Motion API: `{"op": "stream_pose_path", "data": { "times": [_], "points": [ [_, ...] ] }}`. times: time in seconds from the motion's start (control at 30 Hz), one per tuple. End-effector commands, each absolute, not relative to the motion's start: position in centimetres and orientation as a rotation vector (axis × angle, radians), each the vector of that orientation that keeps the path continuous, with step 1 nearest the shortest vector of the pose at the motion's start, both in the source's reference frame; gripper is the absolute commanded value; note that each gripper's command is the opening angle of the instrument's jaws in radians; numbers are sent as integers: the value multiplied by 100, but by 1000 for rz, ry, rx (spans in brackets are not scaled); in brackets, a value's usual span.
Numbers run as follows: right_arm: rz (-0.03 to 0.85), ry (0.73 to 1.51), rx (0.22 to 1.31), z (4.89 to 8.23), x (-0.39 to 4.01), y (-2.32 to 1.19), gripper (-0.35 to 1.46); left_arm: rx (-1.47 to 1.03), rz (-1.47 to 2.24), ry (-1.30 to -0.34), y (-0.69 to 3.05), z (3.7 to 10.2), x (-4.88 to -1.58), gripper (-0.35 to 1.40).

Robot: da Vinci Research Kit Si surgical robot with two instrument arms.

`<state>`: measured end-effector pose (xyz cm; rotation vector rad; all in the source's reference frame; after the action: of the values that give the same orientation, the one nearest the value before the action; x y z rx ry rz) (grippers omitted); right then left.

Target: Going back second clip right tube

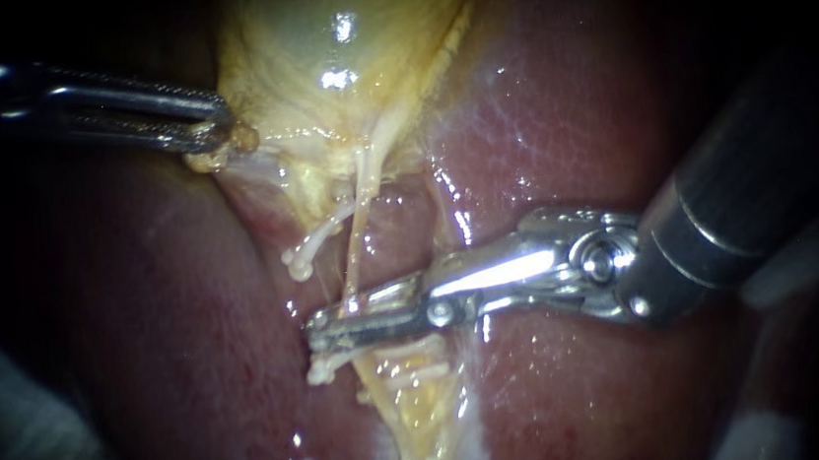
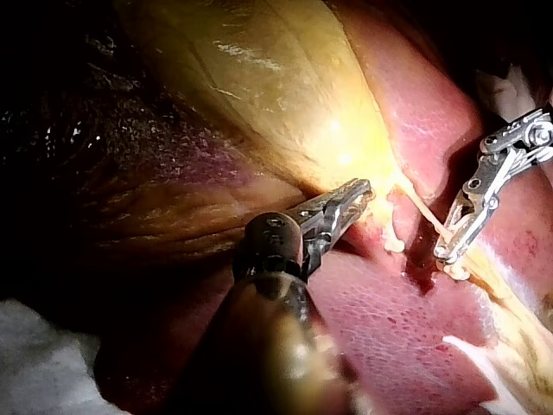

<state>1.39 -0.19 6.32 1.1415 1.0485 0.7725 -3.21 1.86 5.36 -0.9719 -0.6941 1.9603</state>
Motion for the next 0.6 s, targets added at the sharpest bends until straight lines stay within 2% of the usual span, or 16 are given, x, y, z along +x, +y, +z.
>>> {"op": "stream_pose_path", "data": {
  "times": [0.03,0.07,0.2,0.33,0.6],
  "points": [
    [771,1053,1141,632,139,-19,-29,-972,1960,-694,186,536,-321,-35],
    [761,1059,1133,632,140,-19,-6,-972,1960,-694,186,536,-321,-35],
    [736,1074,1111,639,143,-22,31,-972,1960,-694,186,536,-321,-35],
    [742,1075,1092,655,145,-25,41,-972,1960,-694,186,536,-321,-35],
    [765,1060,1039,681,135,-23,45,-972,1961,-695,187,538,-321,-35]
  ]
}}
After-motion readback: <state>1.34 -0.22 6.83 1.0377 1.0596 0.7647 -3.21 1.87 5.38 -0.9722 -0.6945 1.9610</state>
